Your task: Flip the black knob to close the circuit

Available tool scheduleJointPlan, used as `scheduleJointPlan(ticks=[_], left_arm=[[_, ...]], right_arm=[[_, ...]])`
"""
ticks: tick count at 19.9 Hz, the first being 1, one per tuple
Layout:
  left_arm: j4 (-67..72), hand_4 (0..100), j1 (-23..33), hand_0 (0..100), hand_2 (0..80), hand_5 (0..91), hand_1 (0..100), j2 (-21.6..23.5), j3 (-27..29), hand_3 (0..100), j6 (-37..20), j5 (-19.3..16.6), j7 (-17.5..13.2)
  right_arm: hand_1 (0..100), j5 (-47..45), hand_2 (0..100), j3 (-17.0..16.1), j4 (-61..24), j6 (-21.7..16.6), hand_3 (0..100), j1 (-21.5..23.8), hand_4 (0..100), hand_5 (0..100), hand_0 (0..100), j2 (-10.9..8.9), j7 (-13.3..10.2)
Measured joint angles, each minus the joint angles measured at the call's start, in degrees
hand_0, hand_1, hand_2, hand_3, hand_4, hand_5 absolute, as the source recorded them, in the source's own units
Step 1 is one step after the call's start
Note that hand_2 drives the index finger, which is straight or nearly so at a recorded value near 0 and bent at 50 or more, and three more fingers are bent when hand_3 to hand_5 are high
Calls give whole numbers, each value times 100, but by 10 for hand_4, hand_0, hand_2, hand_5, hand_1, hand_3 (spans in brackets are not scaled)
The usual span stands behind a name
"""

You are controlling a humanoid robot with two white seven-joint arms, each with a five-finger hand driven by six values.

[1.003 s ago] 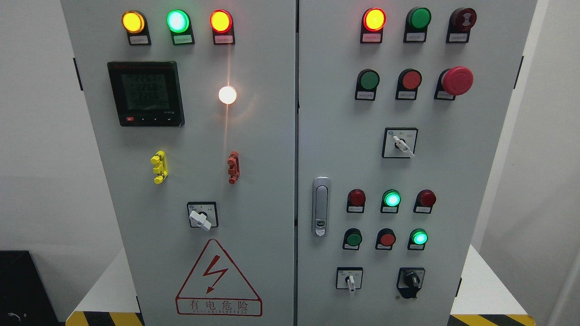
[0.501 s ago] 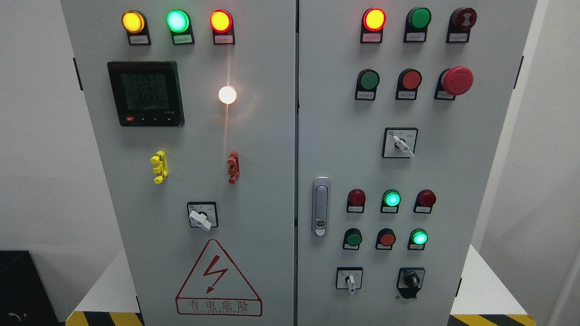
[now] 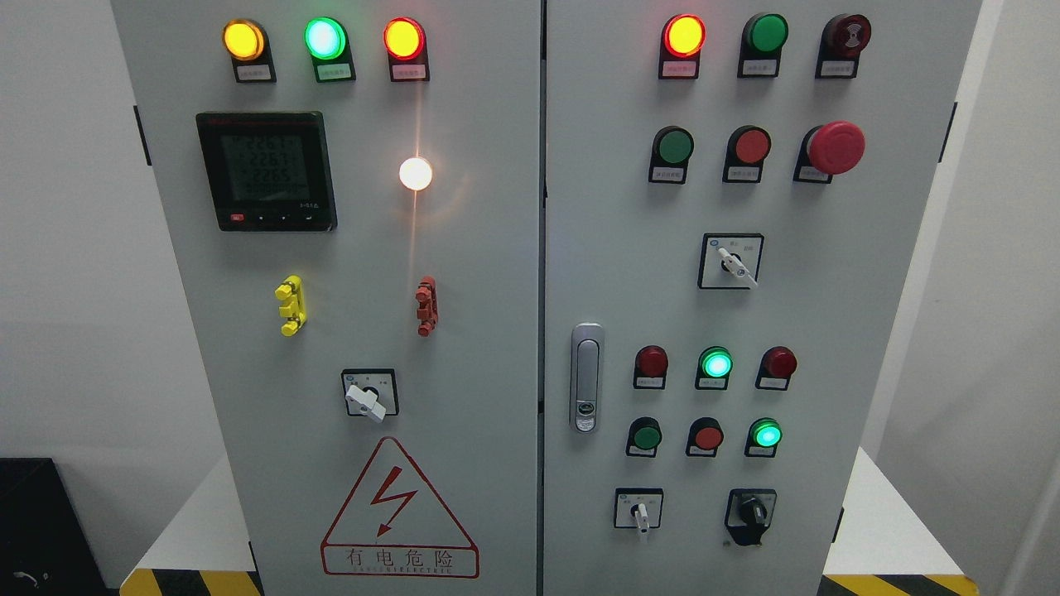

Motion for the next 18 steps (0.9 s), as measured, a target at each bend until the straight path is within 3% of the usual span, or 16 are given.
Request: scheduleJointPlan(ticks=[18], left_arm=[[1,0,0,120,0,0,556,0,1,0,0,0,0]], right_arm=[[0,318,910,-195,-661,144,1000,-849,933,940,0,34,642]])
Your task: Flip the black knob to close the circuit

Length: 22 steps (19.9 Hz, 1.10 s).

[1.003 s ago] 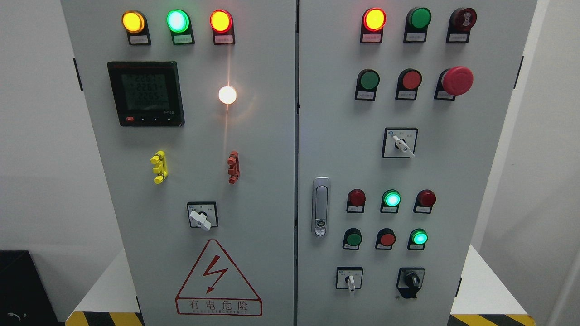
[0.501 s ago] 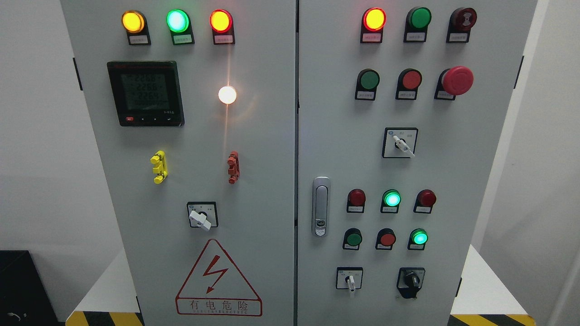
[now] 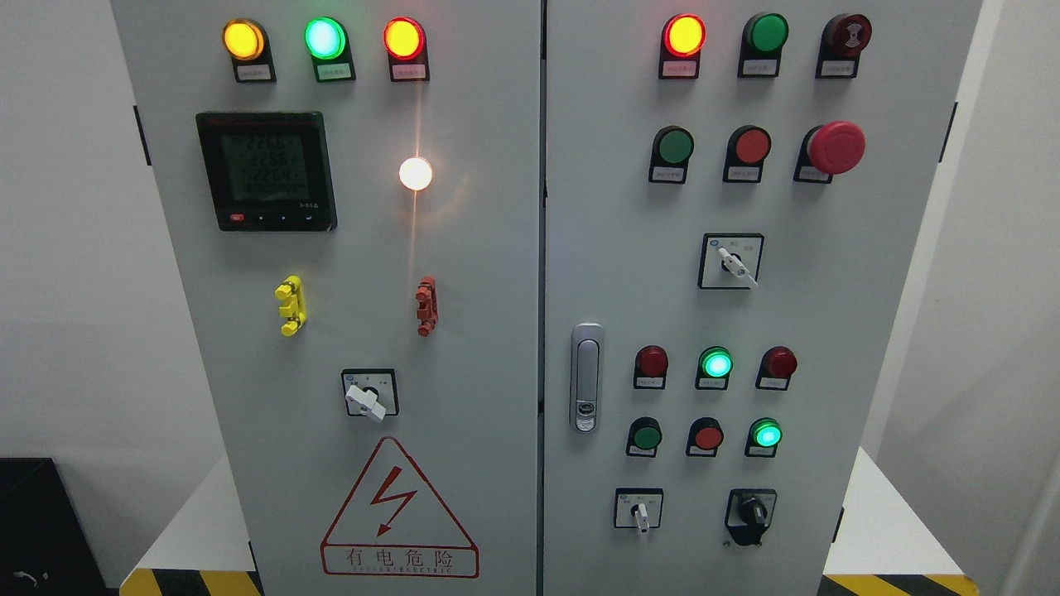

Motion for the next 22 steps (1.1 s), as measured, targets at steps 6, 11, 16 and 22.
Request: scheduleJointPlan(ticks=[6,11,16,22], left_arm=[[0,0,0,120,0,0,556,0,0,0,0,0,-1],[-1,0,0,120,0,0,556,0,1,0,0,0,-1],[-1,0,0,120,0,0,556,0,0,0,0,0,-1],[-2,0,0,120,0,0,556,0,-1,0,0,0,-1]], right_arm=[[0,115,910,-136,-103,-8,1000,-246,934,941,0,8,150],[0,167,909,-230,-187,-12,1000,-393,935,940,0,8,315],[0,216,908,-321,-244,-27,1000,-559,936,941,0,8,412],[0,281,909,-392,-275,-28,1000,-718,936,941,0,8,535]])
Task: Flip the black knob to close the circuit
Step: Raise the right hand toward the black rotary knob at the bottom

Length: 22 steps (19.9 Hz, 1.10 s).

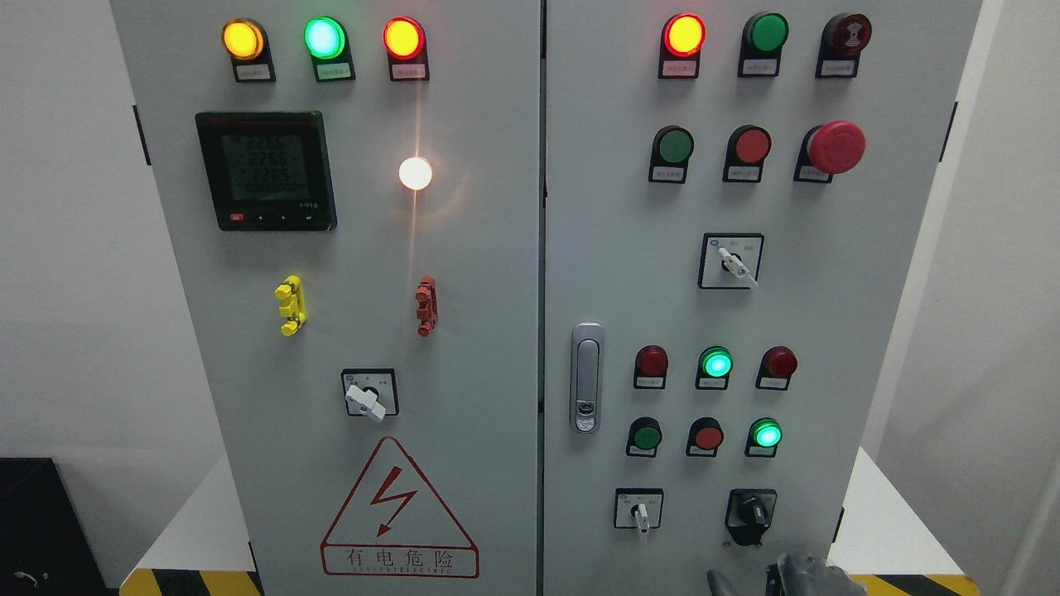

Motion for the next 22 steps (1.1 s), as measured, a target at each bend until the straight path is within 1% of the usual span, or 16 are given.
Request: scheduleJointPlan(ticks=[8,12,22], left_arm=[[0,0,0,120,0,0,556,0,1,0,0,0,0],[-1,0,0,120,0,0,556,0,2,0,0,1,0],[-1,0,0,120,0,0,556,0,2,0,0,0,-2]], right_arm=[[0,43,909,-78,-36,-18,1000,-141,937,941,0,-3,70],[0,52,910,-108,-51,-20,1000,-203,938,942,0,-4,156],[0,117,910,-162,-61,-22,1000,-335,940,943,0,-5,181]])
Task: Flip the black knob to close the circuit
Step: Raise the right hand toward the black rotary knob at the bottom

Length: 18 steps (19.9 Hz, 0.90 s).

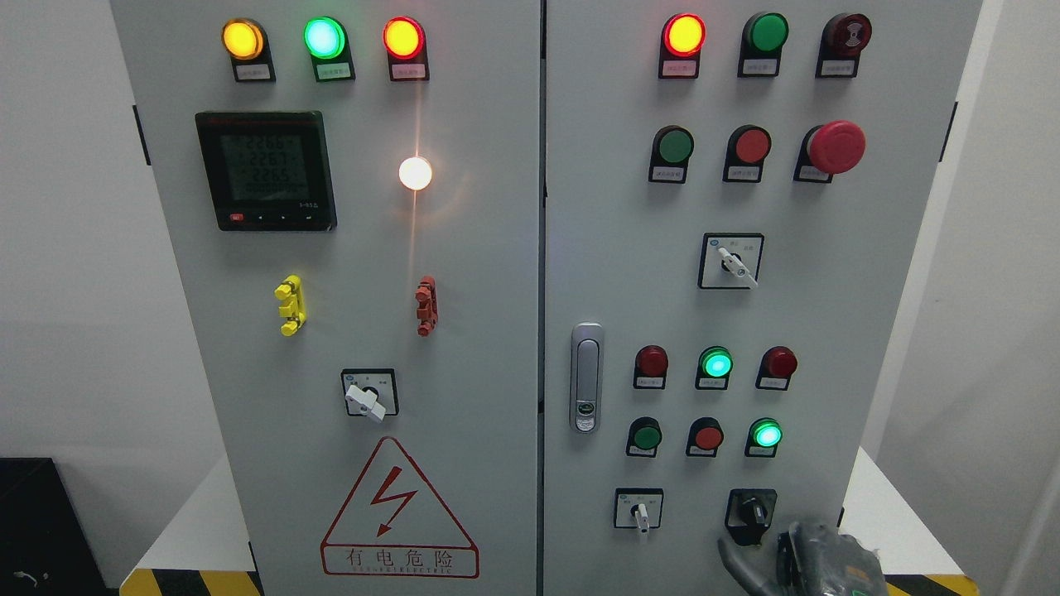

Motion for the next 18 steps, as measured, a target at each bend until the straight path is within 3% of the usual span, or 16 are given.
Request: scheduleJointPlan(ticks=[18], left_arm=[[3,0,0,120,0,0,556,0,-1,0,0,0,0]], right_arm=[[0,150,911,-90,148,-5,1000,-132,939,945,0,-4,-61]])
